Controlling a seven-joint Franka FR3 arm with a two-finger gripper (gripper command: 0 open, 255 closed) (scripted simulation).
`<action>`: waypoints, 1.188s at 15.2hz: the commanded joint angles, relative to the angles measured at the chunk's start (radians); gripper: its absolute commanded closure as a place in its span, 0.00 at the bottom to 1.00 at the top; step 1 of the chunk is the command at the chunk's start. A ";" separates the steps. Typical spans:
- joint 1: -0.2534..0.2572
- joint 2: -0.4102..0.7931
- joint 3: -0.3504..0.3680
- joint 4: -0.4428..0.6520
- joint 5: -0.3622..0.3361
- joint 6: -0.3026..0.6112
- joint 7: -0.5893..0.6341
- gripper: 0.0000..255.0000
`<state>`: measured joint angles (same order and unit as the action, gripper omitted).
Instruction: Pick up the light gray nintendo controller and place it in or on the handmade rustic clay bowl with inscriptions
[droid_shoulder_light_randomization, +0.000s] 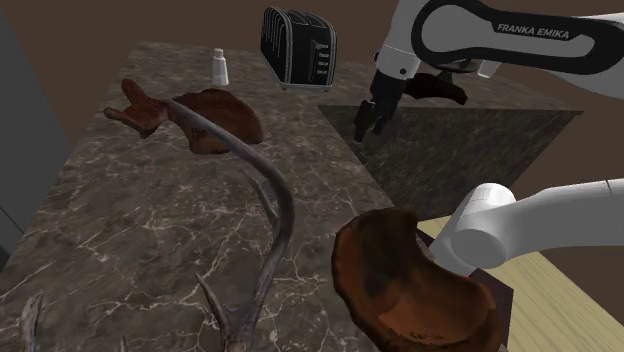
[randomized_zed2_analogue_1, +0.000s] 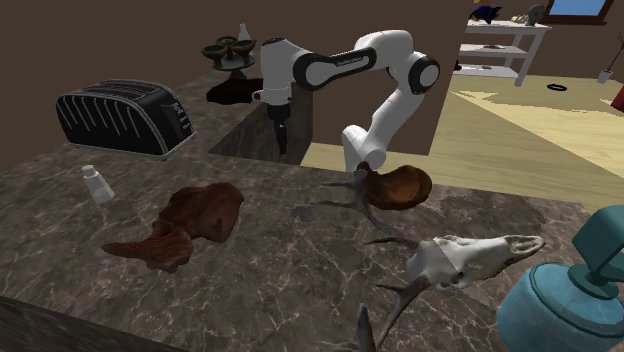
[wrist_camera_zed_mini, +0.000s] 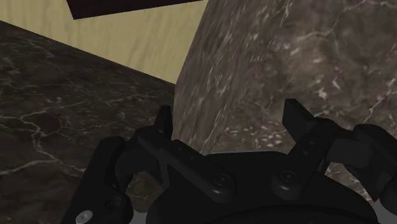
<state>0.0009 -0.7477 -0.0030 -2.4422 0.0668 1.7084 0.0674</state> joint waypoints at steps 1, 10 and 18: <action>0.000 0.000 0.000 0.000 0.000 0.000 0.000 0.00; 0.057 0.069 0.197 0.100 0.150 -0.068 0.302 0.00; 0.080 0.225 0.360 0.273 0.249 -0.094 0.571 0.00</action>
<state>0.0794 -0.5498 0.3346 -2.1984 0.3049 1.6167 0.5992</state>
